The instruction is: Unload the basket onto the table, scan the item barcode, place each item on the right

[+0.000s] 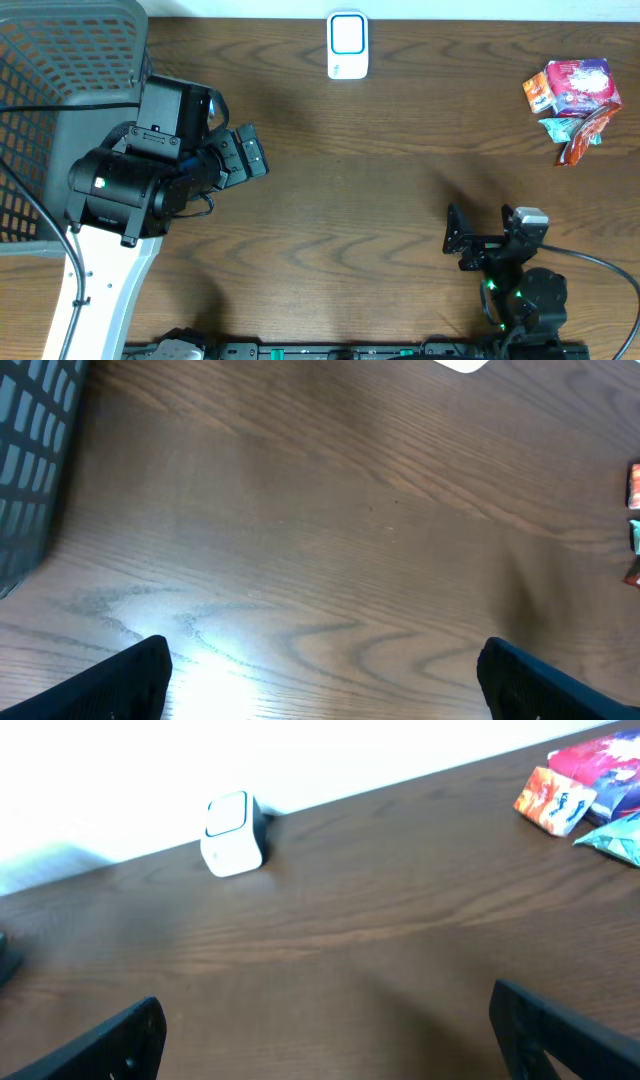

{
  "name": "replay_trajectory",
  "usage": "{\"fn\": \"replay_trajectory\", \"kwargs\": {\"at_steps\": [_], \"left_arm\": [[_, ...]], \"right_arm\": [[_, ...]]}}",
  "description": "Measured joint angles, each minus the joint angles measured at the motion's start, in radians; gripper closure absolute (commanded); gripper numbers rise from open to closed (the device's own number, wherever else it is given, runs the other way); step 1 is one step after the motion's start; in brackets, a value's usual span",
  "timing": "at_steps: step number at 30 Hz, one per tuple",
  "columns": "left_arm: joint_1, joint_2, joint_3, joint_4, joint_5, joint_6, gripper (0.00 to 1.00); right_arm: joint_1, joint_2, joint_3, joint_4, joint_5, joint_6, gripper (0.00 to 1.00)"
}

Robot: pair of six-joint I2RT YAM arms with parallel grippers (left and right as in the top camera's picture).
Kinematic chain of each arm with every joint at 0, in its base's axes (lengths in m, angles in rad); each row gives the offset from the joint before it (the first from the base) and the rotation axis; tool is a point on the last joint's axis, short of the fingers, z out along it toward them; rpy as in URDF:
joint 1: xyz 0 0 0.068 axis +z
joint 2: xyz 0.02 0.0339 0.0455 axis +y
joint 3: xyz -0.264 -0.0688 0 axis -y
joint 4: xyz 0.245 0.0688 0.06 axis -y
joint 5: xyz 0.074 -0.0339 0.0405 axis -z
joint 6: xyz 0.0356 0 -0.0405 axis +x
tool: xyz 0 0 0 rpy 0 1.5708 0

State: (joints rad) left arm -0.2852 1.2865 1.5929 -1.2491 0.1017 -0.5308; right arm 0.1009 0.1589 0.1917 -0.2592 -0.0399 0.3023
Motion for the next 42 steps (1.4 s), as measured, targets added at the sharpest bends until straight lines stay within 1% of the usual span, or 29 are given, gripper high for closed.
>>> {"fn": "replay_trajectory", "kwargs": {"at_steps": [6, 10, 13, 22, 25, 30, 42], "left_arm": [[0.000, 0.000, 0.000, 0.000, 0.000, 0.000, 0.02], [0.000, 0.000, 0.000, 0.000, 0.000, 0.000, 0.02], [0.000, 0.000, 0.000, 0.000, 0.000, 0.000, 0.02], [0.000, 0.000, 0.000, 0.000, 0.000, 0.000, 0.02], [0.000, 0.000, 0.000, 0.000, 0.000, 0.000, 0.02], [0.000, 0.000, 0.000, 0.000, 0.000, 0.000, 0.02], [0.000, 0.000, 0.000, 0.000, 0.000, 0.000, 0.02]], "right_arm": [[0.000, -0.063, -0.112, 0.143, 0.014, 0.000, 0.01], [0.000, -0.105, -0.173, 0.175, 0.015, -0.003, 0.01], [0.000, -0.120, -0.180, 0.182, 0.017, -0.028, 0.01], [0.000, -0.144, -0.180, 0.182, 0.019, -0.247, 0.01], [-0.006, -0.144, -0.180, 0.181, 0.021, -0.297, 0.01], [-0.029, -0.144, -0.180, 0.181, 0.022, -0.306, 0.01], [-0.032, -0.144, -0.180, 0.182, 0.022, -0.307, 0.01]]}}
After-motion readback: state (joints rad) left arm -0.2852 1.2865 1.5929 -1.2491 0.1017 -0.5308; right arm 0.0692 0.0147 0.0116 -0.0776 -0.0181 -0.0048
